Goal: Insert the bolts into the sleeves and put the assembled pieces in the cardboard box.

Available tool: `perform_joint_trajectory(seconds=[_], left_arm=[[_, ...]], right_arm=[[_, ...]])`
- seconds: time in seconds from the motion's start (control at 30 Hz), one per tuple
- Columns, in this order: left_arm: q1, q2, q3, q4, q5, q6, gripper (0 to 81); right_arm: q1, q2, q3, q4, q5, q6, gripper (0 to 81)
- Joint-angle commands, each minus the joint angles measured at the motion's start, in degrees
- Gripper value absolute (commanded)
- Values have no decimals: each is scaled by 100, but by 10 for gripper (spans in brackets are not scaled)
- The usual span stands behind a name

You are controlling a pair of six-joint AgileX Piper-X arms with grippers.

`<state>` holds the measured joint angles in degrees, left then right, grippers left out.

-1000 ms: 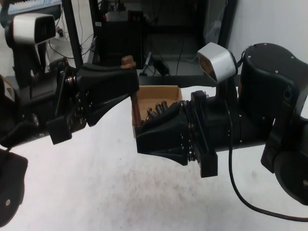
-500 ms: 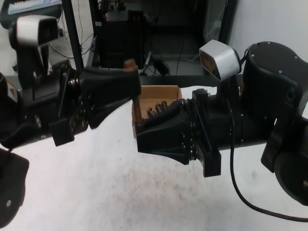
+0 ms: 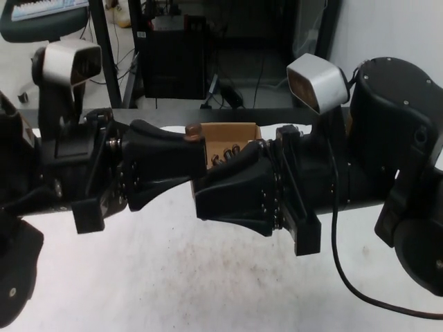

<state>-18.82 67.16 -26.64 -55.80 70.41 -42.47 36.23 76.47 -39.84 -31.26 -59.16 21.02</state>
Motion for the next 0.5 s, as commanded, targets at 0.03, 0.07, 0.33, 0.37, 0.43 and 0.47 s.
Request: perform_joint_trajectory(seconds=[0.03,0.07,0.33,0.37,0.43,0.47], left_arm=[[-7,-10,-15,-13,215,6,35],[-7,-10,-15,-13,215,6,73],[242,-23,-15,-56,241,-433,406],[300,-23,-15,-55,264,-456,429],[406,-23,-15,-55,277,-473,434],[449,-23,-15,-55,298,-472,434]], right_arm=[[-23,-35,-65,-119,8,45,8],[-23,-35,-65,-119,8,45,8],[-23,-35,-65,-119,-126,150,8],[-23,-35,-65,-119,-126,150,8],[-23,-35,-65,-119,-126,150,8],[-23,-35,-65,-119,-126,150,8]])
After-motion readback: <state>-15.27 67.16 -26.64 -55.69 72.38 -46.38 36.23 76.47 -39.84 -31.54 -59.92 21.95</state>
